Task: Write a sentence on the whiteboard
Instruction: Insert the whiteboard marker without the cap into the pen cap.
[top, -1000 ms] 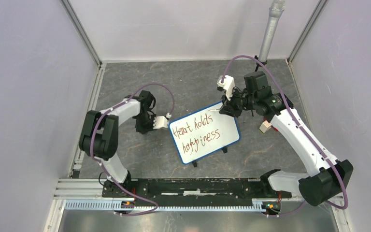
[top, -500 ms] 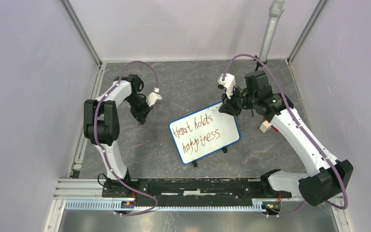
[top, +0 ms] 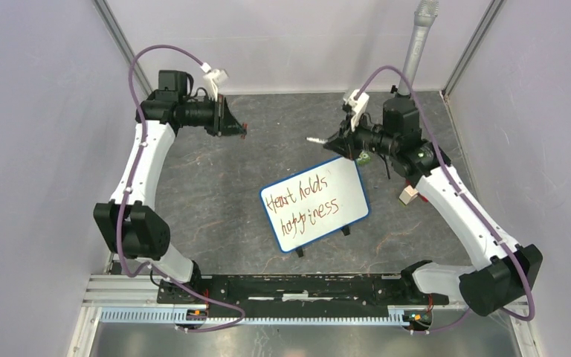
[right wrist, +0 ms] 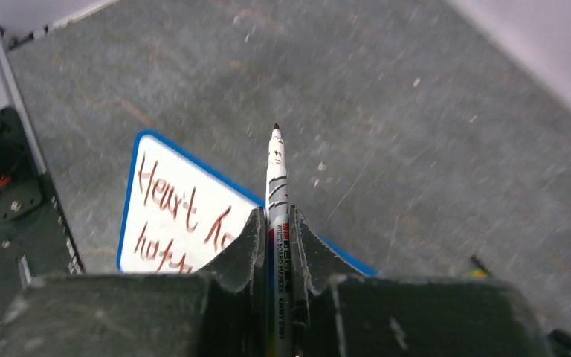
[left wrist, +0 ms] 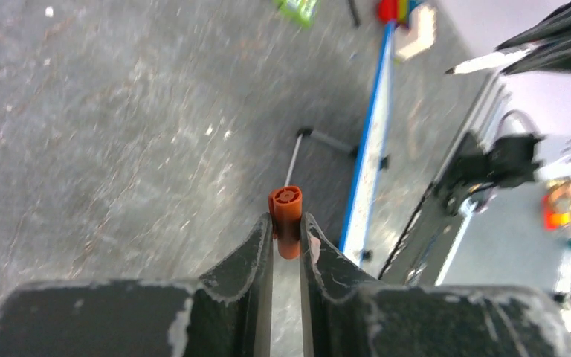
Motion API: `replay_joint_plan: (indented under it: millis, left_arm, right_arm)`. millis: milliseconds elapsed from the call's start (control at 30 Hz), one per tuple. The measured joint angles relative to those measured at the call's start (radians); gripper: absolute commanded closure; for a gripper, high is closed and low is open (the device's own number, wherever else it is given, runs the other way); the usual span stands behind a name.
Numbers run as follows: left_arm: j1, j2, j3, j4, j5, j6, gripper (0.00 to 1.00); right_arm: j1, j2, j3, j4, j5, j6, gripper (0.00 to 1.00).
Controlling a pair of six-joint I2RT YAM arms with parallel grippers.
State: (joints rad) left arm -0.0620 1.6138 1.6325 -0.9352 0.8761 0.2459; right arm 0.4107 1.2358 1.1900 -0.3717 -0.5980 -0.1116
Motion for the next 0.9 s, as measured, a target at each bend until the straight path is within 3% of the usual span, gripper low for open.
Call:
replay_joint_plan:
  millis: [133, 267, 500, 700, 900]
  left_arm:
    - [0.002, -0.046, 0.014, 0.181, 0.049, -0.321, 0.98]
    - [0.006, -0.074, -0.014, 0.365, 0.04, -0.628, 0.98]
    - [0.009, -0.192, -0.264, 0.719, -0.004, -1.146, 0.98]
    - [0.01, -0.203, -0.499, 1.057, -0.032, -1.553, 0.98]
    - [-0.002, -0.217, -0.605, 1.189, -0.09, -1.72, 0.98]
  right_arm:
    - [0.003, 0.037, 0.157, 0.021, 0.054, -0.006, 1.0]
    - [0.014, -0.015, 0.173, 0.134, 0.121, -0.053, 1.0]
    - [0.222, -0.204, -0.044, 0.409, 0.335, -0.288, 1.0]
    - [0.404, -0.229, -0.29, 0.644, 0.525, -0.536, 1.0]
    - [0.476, -0.212, -0.422, 0.748, 0.635, -0.708, 1.0]
